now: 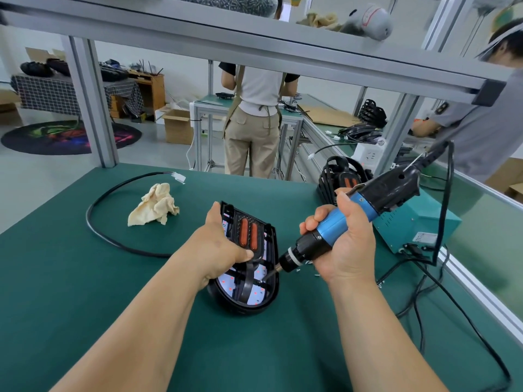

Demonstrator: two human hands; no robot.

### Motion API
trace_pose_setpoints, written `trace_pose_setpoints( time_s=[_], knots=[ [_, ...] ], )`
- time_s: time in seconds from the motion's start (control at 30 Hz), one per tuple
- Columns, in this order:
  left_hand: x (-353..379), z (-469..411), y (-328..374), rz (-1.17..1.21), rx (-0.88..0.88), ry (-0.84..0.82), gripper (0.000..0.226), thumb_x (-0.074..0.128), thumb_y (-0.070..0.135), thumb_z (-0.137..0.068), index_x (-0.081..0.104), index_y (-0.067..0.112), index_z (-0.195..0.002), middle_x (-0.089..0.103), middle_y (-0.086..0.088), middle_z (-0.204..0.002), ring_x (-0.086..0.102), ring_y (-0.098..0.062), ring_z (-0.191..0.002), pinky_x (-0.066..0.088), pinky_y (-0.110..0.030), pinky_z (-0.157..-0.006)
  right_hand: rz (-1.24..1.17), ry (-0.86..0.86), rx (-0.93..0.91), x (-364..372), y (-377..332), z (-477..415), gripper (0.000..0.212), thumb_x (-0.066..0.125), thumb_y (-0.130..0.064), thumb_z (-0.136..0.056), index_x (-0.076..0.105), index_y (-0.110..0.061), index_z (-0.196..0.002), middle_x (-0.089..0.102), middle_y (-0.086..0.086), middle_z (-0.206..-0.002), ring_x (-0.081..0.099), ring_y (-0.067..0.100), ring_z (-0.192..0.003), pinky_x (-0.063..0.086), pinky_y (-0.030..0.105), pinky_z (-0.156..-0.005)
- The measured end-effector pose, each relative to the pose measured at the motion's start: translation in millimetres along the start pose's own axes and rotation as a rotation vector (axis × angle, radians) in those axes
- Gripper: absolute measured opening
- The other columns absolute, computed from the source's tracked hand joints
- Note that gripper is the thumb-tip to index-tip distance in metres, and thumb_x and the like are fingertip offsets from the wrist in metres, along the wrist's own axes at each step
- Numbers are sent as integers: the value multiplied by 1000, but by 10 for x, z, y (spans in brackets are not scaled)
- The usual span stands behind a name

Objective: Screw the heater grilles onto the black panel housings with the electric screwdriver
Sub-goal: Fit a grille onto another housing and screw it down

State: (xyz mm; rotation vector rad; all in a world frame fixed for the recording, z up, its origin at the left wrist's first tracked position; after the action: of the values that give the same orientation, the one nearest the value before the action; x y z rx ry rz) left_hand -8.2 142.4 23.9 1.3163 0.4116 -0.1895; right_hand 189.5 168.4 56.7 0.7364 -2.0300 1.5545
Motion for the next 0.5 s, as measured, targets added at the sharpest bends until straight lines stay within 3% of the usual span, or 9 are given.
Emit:
trace_pose_setpoints(
  time_s=[0.13, 0.33, 0.5],
  knots=[
    [0, -14, -9, -16, 9, 2, 119, 80, 14, -80, -7, 34, -157, 51, -3, -145, 61, -19, -104, 49, -31, -87, 10, 9, -6, 17, -10, 16, 7, 63, -24, -78, 56, -24, -80, 48, 5, -56, 49, 20, -45, 49, 30, -53],
    [-2, -21, -12, -44, 6, 13, 119, 80, 15, -80, -7, 34, -157, 51, -3, -146, 58, -24, -112, 46, -35, -98, 23, 10, -37, 35, -32, 80, 5, 64, -24, -77, 59, -26, -76, 49, 4, -55, 50, 21, -45, 49, 30, -52],
    [-8, -3, -4, -46, 3, 14, 118, 80, 16, -80, -7, 34, -157, 48, -4, -148, 56, -23, -113, 43, -31, -92, 21, 33, -49, 26, -31, 83, 7, 64, -23, -77, 59, -26, -73, 48, 5, -54, 50, 21, -44, 49, 30, -52]
  ],
)
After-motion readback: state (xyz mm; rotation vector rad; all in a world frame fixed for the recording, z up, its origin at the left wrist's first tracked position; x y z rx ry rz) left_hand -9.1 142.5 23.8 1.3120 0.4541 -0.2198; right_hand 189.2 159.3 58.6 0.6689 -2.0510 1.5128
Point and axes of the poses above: each hand's wrist, its own z-axis away from the middle knuckle, its own x-axis out of the palm, y = z × x, the point moved 3 cm from there along -z, towards the middle knuckle
